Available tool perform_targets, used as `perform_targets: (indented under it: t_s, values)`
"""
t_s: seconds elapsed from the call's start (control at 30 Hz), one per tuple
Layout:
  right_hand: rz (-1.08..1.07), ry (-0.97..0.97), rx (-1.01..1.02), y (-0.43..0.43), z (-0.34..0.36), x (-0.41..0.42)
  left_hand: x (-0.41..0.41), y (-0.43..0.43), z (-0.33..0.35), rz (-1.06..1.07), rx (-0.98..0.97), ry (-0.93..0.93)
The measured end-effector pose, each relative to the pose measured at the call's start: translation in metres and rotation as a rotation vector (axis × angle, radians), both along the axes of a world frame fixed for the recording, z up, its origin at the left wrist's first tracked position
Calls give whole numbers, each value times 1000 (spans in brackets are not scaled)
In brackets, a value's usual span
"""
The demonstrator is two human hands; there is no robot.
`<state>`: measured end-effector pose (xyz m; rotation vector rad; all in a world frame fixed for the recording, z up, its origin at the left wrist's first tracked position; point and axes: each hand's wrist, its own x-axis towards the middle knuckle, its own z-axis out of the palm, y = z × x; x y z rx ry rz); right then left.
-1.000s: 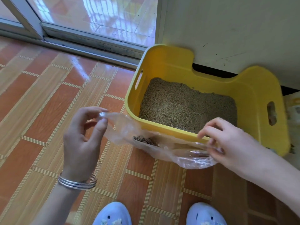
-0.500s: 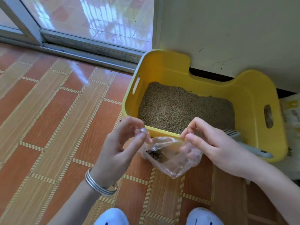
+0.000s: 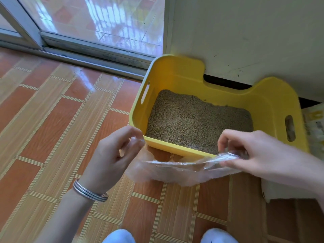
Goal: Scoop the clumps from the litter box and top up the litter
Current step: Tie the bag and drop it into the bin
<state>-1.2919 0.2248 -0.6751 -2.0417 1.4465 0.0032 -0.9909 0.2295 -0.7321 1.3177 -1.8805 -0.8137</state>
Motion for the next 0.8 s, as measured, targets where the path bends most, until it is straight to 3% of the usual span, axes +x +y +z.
perform_targets:
  t_s: [0.07,0.2,0.3,0.43,0.67,0.8]
  values:
    - [-34,-308,21,-2,3,3,0,-2,1,6,-10,-16]
    - [-202,-1076,263,-4,-10,22,-7,-1,2,6,81,94]
    - [-350,-1325,362,-5,-24,39,-17,2,-1,41,179,304]
    - [-395,-1298,334,-6,-37,50,-25,1,-10,97,303,450]
    - [-136,-798,166,3,-44,56,-43,11,-19,39,425,488]
    - [-48,-686,13,6,-47,60,-48,9,-20,-14,502,436]
